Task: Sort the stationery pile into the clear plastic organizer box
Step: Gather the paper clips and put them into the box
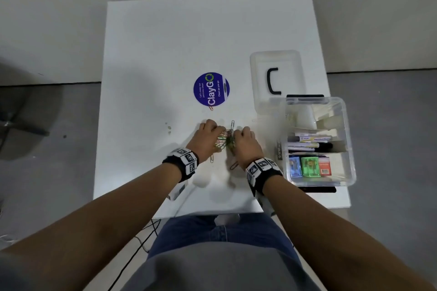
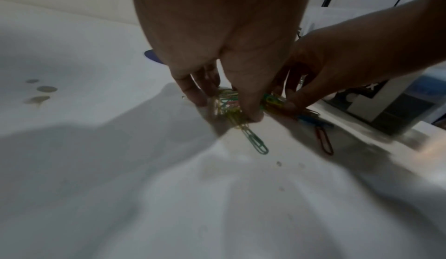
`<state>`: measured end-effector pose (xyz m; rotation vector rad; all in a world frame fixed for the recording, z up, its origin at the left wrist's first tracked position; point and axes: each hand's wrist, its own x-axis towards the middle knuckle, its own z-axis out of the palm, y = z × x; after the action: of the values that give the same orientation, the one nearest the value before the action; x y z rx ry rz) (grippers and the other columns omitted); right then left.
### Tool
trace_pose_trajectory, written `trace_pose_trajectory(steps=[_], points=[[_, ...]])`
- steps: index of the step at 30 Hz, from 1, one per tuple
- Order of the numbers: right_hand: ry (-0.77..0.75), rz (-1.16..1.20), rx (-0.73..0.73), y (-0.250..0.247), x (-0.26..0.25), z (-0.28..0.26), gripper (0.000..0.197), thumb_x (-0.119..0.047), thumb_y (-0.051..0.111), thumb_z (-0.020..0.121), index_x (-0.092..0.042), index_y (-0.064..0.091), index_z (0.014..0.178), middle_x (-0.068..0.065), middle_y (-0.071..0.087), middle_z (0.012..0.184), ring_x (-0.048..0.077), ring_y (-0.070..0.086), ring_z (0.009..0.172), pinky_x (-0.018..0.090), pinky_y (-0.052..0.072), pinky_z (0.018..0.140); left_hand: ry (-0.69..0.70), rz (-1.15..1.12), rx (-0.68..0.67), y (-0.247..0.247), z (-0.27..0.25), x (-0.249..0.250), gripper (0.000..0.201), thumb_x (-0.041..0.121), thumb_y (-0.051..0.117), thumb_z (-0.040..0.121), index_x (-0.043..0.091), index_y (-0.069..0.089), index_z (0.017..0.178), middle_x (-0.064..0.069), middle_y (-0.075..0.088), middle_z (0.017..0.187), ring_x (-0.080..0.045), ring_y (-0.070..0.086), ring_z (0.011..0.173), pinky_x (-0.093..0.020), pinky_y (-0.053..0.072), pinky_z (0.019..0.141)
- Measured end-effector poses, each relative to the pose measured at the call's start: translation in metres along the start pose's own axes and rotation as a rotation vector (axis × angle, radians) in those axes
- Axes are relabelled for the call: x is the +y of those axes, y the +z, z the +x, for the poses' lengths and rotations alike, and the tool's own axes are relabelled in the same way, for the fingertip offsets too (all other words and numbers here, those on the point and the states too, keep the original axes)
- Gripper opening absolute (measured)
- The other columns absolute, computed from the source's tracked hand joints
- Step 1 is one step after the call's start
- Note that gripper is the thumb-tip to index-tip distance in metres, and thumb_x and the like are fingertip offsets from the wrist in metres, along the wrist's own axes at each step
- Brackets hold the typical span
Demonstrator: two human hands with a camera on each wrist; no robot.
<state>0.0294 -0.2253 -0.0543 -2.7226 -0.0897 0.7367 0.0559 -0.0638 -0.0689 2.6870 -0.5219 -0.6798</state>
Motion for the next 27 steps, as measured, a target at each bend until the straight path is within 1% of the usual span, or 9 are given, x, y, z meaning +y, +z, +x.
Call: trace_pose_trajectory(steps=[3,6,10,13,16,19,22,24,27], points=[[0.022,0.070,-0.033,-0.010,0.001,0.003,0.040,-0.006,0.051,0.087,-0.004,0.045,0.127,0.017,0.046,0.126,0.035,0.049,0.115,0.040,0.046,0.086,-0.020,-0.054,0.023,-0.004,0.008,0.002,0.036,0.012,0.069,0.084,0.011,0.055,0.117,-0.012,0.047,0.117,-0.031,0.048,0.107,-0.041,0.046,0.092],[0.058,0.133,-0.033,-0.021,0.005,0.005,0.034,-0.002,0.048,0.086,-0.001,0.050,0.121,0.019,0.052,0.122,0.035,0.053,0.113,0.037,0.044,0.088,-0.071,-0.089,0.023,-0.010,0.012,0.008,0.021,0.012,0.062,0.089,0.009,0.059,0.109,-0.013,0.054,0.109,-0.031,0.054,0.100,-0.038,0.046,0.085],[0.140,0.282,0.097,-0.035,0.012,0.003,0.029,0.003,0.044,0.088,-0.005,0.059,0.112,0.015,0.062,0.114,0.031,0.058,0.107,0.032,0.045,0.083,-0.115,-0.171,0.060,-0.024,0.011,0.015,0.014,0.019,0.061,0.092,0.009,0.063,0.102,-0.012,0.060,0.100,-0.028,0.059,0.092,-0.032,0.043,0.078],[0.141,0.446,0.213,-0.056,0.020,-0.005,0.025,0.000,0.048,0.091,-0.009,0.065,0.107,0.012,0.069,0.107,0.028,0.066,0.097,0.027,0.050,0.079,-0.112,-0.290,0.117,-0.045,0.003,0.025,0.011,0.018,0.065,0.089,0.011,0.066,0.098,-0.007,0.066,0.095,-0.022,0.063,0.087,-0.028,0.049,0.076],[0.082,0.648,0.329,-0.086,0.034,-0.018,0.016,-0.004,0.057,0.091,-0.012,0.068,0.100,0.010,0.073,0.092,0.023,0.070,0.080,0.037,0.059,0.079,-0.060,-0.475,0.199,-0.075,-0.004,0.056,0.011,0.015,0.067,0.087,0.009,0.067,0.097,-0.004,0.068,0.091,-0.016,0.062,0.081,-0.019,0.047,0.069],[0.079,0.744,0.475,-0.118,0.056,-0.035,0.013,-0.009,0.061,0.090,-0.012,0.068,0.101,0.008,0.074,0.087,0.021,0.072,0.077,0.035,0.059,0.077,-0.017,-0.643,0.259,-0.098,0.004,0.100,0.011,0.016,0.069,0.087,0.011,0.067,0.097,-0.001,0.069,0.092,-0.013,0.063,0.083,-0.023,0.051,0.071],[0.131,0.713,0.614,-0.140,0.084,-0.042,0.012,-0.014,0.062,0.090,-0.015,0.068,0.099,0.005,0.074,0.085,0.020,0.071,0.077,0.037,0.059,0.076,0.043,-0.665,0.270,-0.105,0.027,0.145,0.011,0.016,0.068,0.087,0.011,0.067,0.097,-0.002,0.069,0.092,-0.012,0.063,0.081,-0.021,0.052,0.070],[0.179,0.654,0.629,-0.145,0.098,-0.044,0.015,-0.012,0.060,0.091,-0.013,0.068,0.102,0.007,0.074,0.090,0.022,0.071,0.083,0.037,0.058,0.078,0.081,-0.590,0.250,-0.100,0.045,0.170,0.012,0.013,0.068,0.086,0.010,0.067,0.097,-0.004,0.068,0.094,-0.014,0.062,0.082,-0.025,0.052,0.074],[0.244,0.547,0.580,-0.144,0.110,-0.043,0.020,-0.008,0.057,0.092,-0.009,0.068,0.108,0.011,0.074,0.099,0.026,0.069,0.091,0.030,0.053,0.080,0.083,-0.459,0.195,-0.087,0.065,0.191,0.013,0.011,0.068,0.086,0.007,0.067,0.098,-0.010,0.067,0.096,-0.024,0.063,0.088,-0.039,0.054,0.082]])
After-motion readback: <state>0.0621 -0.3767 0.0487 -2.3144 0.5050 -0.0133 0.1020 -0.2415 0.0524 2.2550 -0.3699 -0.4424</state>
